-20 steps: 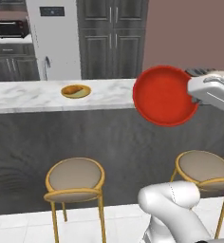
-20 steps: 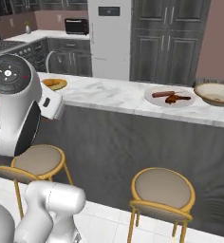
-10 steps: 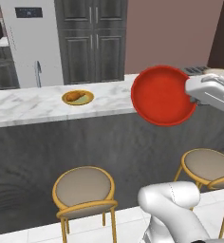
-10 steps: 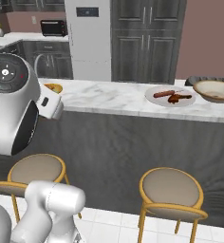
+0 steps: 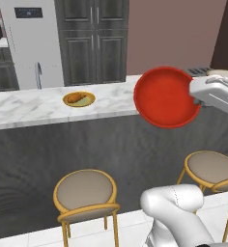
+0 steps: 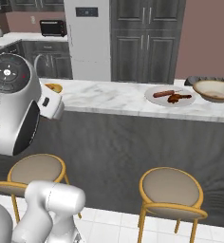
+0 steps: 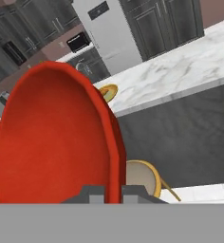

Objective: Take the smaller bowl and place it next to the appetizer plate on the dining counter , and place the larger bowl next to the plate with cooked food.

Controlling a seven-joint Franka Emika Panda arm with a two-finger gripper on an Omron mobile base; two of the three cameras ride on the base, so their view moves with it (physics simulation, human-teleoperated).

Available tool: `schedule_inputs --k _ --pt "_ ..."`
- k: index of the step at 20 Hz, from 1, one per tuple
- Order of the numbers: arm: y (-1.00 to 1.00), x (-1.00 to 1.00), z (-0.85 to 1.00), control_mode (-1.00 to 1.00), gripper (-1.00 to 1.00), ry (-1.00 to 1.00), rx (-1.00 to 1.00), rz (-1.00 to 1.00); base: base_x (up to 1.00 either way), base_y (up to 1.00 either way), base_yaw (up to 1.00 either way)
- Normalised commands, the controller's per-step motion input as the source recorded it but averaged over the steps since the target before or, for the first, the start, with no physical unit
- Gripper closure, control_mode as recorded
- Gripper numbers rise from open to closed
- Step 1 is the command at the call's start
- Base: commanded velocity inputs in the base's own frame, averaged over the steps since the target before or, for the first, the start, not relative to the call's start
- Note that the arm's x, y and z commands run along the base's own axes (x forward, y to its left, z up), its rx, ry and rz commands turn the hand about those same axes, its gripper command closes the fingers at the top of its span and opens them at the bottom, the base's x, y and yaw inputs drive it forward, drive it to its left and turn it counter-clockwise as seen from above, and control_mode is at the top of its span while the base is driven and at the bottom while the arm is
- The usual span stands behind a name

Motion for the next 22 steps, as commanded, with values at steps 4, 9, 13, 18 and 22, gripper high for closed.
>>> schedule_inputs --k 4,9,13,18,22 --pt "0.06 0.64 -0.36 -1.00 1.00 0.21 0.00 -0.01 0.00 0.00 0.00" --pt "0.00 0.60 -0.32 -1.00 1.00 0.25 0.00 -0.12 0.00 0.00 0.00" --pt "0.00 0.34 -0.21 -1.00 1.00 0.21 0.02 -0.25 0.00 0.00 0.00" --pt "0.00 0.11 0.00 -1.00 1.00 0.10 0.12 -0.26 0.00 0.00 0.00" --pt "0.00 0.00 0.00 -1.00 1.00 0.11 0.09 -0.23 0.00 0.00 0.00"
